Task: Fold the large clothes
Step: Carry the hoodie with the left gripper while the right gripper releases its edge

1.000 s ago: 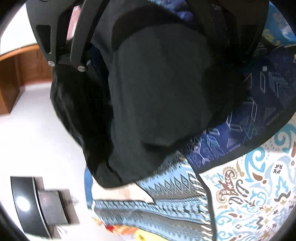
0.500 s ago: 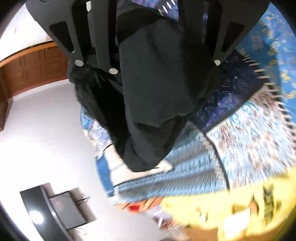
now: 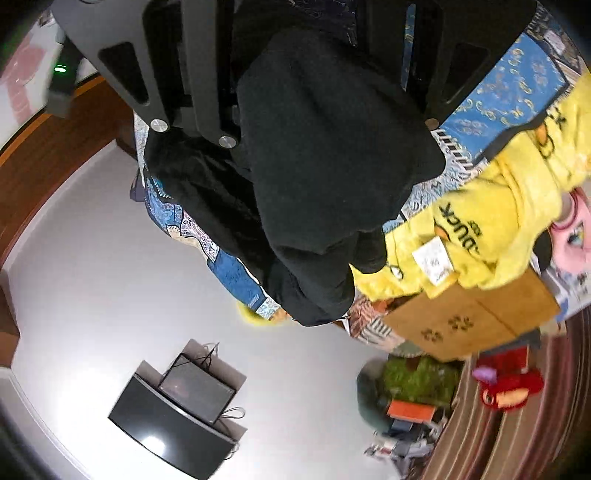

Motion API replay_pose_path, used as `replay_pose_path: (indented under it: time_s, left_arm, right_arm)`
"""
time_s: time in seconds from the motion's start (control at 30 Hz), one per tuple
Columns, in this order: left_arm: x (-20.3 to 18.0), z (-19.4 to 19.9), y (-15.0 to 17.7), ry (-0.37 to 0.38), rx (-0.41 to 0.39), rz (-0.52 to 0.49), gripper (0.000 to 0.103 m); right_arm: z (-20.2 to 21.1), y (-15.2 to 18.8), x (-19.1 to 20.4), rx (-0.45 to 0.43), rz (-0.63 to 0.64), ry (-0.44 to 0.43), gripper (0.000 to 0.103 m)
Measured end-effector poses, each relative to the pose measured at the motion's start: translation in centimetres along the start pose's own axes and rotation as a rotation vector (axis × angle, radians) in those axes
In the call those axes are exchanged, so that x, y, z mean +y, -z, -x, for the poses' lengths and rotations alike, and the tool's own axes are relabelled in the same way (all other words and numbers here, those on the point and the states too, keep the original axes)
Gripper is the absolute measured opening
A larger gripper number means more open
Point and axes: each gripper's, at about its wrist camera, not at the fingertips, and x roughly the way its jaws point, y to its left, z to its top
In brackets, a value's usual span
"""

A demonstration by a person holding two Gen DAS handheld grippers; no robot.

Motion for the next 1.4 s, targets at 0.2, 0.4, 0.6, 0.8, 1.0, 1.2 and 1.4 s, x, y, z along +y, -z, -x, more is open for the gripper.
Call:
replay_pose_path:
  time_s: [0.2, 0.4, 0.6, 0.8, 1.0, 1.2, 1.4]
  left_arm:
    - [-4.6, 1.0, 1.9, -0.051, -0.064, -0.188, 0.026]
    - [-9.3, 2.0, 2.4, -0.072, -0.137, -0.374, 0.027]
    - [-13.1, 2.8, 3.7, -0.065, -0.150, -0.500, 0.027]
    - [-18.8, 4.5, 6.7, 0.104, -0.131, -0.622, 0.031]
    - [-25.0, 3.2, 12.0, 0.264, 0.035, -0.816, 0.033]
    - [-28.2, -1.0, 18.3, 0.331, 0.317, -0.914, 0.044]
    - [-28.7, -1.6, 21.3, 0.320, 0.403, -0.975, 0.057]
  right_arm:
    - [-4.0, 0.3, -1.7, 0.083, -0.125, -0.193, 0.060]
    - [-0.3, 1.7, -5.4, 0.021, -0.257, -0.301, 0.058]
    - [4.9, 4.5, -9.2, -0.026, -0.196, -0.088, 0.058]
    - [2.8, 7.6, -12.9, 0.055, -0.281, -0.099, 0.058]
    - [6.6, 9.9, -18.7, -0.030, -0.475, -0.109, 0.058]
    - [11.9, 13.9, -24.0, -0.058, -0.524, 0.159, 0.058]
    - [15.5, 16.5, -25.4, -0.083, -0.549, 0.202, 0.058]
